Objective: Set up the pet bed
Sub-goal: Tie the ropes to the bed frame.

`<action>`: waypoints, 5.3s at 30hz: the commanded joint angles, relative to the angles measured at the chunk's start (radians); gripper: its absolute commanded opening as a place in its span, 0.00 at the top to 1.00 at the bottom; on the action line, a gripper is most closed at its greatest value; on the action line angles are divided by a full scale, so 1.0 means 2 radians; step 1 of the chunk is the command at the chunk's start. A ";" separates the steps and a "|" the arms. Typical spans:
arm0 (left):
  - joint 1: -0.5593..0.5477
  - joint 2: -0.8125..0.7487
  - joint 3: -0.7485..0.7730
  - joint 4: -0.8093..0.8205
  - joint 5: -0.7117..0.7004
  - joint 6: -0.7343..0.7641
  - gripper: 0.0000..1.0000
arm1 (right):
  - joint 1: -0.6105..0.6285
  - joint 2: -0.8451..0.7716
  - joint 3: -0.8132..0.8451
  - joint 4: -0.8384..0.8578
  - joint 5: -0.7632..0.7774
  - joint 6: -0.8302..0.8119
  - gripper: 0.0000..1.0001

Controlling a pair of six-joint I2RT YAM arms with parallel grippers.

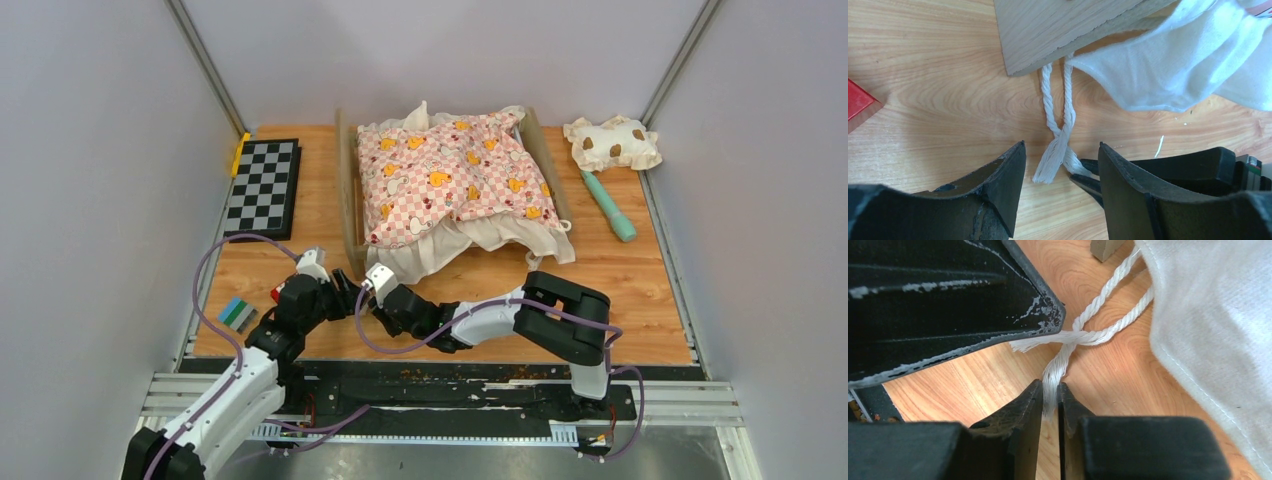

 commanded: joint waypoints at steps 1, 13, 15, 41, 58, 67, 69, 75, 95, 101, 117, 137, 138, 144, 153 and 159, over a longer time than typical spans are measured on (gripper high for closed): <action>-0.001 0.016 -0.001 0.036 0.005 -0.002 0.37 | 0.003 0.010 0.004 -0.017 0.005 0.007 0.87; -0.003 0.058 -0.004 0.081 0.024 -0.002 0.36 | -0.011 -0.035 -0.017 0.010 -0.048 0.023 1.00; -0.005 0.066 -0.004 0.091 0.030 -0.002 0.36 | -0.014 -0.047 -0.022 0.011 -0.053 0.026 1.00; -0.027 0.136 -0.014 0.153 0.056 -0.007 0.41 | -0.024 -0.091 -0.047 0.030 -0.083 0.035 1.00; -0.027 0.150 -0.019 0.171 0.071 -0.017 0.59 | -0.024 -0.102 -0.053 0.027 -0.078 0.034 1.00; -0.027 0.136 -0.020 0.169 0.067 -0.020 0.71 | -0.024 -0.111 -0.062 0.022 -0.076 0.030 1.00; -0.027 0.131 -0.022 0.170 0.065 -0.022 0.75 | -0.024 -0.114 -0.065 0.023 -0.076 0.030 1.00; -0.027 0.119 -0.026 0.182 0.057 -0.029 0.87 | -0.024 -0.120 -0.072 0.028 -0.083 0.032 1.00; -0.027 0.044 -0.001 0.051 0.056 -0.004 1.00 | -0.049 -0.186 -0.117 0.034 -0.045 0.057 0.62; -0.027 0.021 0.008 0.016 0.040 -0.015 1.00 | -0.060 -0.182 -0.135 0.080 -0.066 0.022 0.68; -0.027 0.032 0.090 -0.085 -0.033 -0.112 1.00 | -0.070 -0.212 -0.210 0.231 -0.224 -0.276 0.61; -0.027 0.011 0.119 -0.164 -0.049 -0.115 1.00 | -0.076 -0.035 -0.127 0.311 -0.329 -0.498 0.59; -0.027 0.011 0.120 -0.163 -0.048 -0.118 1.00 | -0.075 -0.029 -0.129 0.328 -0.329 -0.496 0.59; -0.027 -0.001 0.125 -0.157 -0.050 -0.148 1.00 | -0.069 0.002 -0.178 0.478 -0.311 -0.476 0.49; -0.027 -0.023 0.124 -0.167 -0.066 -0.233 1.00 | -0.036 0.012 -0.190 0.497 -0.211 -0.523 0.45; -0.027 -0.041 0.129 -0.200 -0.102 -0.282 1.00 | -0.031 0.012 -0.203 0.511 -0.183 -0.509 0.45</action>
